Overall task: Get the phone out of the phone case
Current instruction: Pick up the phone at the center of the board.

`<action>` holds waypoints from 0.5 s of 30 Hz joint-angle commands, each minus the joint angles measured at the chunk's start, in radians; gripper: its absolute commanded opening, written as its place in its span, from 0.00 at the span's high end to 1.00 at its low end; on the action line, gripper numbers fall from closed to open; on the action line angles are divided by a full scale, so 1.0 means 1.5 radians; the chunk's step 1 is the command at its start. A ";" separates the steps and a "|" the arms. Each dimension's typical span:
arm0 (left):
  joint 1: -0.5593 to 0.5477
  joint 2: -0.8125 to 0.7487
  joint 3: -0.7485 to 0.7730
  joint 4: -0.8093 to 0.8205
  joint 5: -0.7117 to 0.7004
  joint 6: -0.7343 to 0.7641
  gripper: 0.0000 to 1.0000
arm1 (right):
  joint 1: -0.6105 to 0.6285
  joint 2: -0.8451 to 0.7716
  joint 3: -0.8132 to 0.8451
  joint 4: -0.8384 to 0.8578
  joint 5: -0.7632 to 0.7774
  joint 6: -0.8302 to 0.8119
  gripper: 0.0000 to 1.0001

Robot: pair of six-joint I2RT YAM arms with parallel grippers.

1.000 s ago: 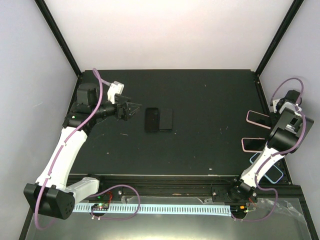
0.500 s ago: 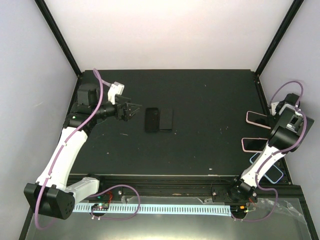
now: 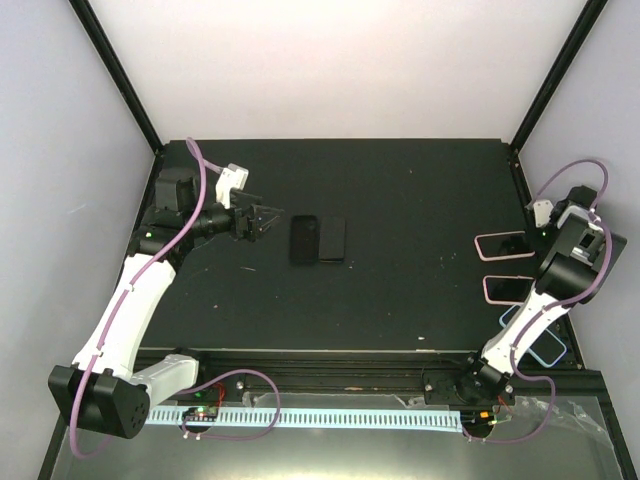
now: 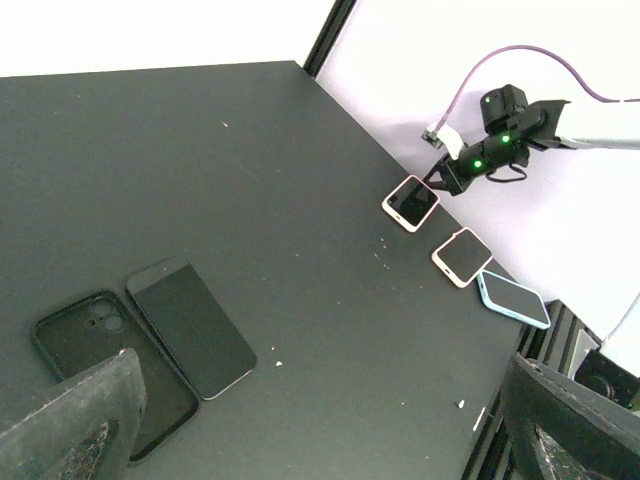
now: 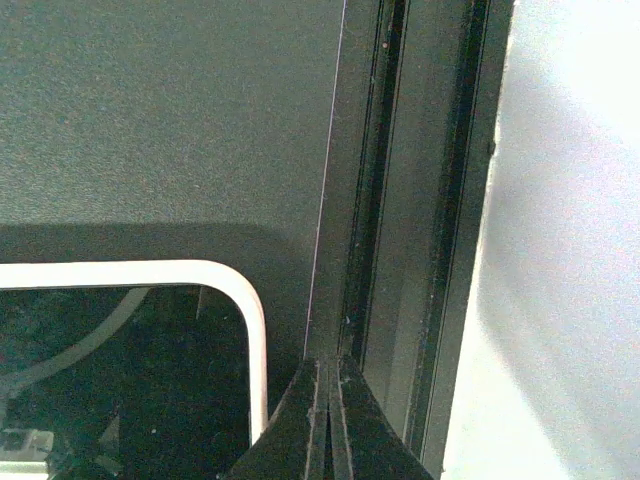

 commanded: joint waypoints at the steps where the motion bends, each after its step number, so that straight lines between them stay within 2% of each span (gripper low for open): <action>1: 0.005 0.002 0.012 0.010 0.013 0.001 0.01 | 0.029 -0.025 -0.022 -0.048 -0.081 -0.001 0.98; 15: 0.005 -0.009 0.001 0.019 0.016 -0.006 0.01 | 0.130 -0.058 -0.059 -0.065 -0.122 0.014 0.96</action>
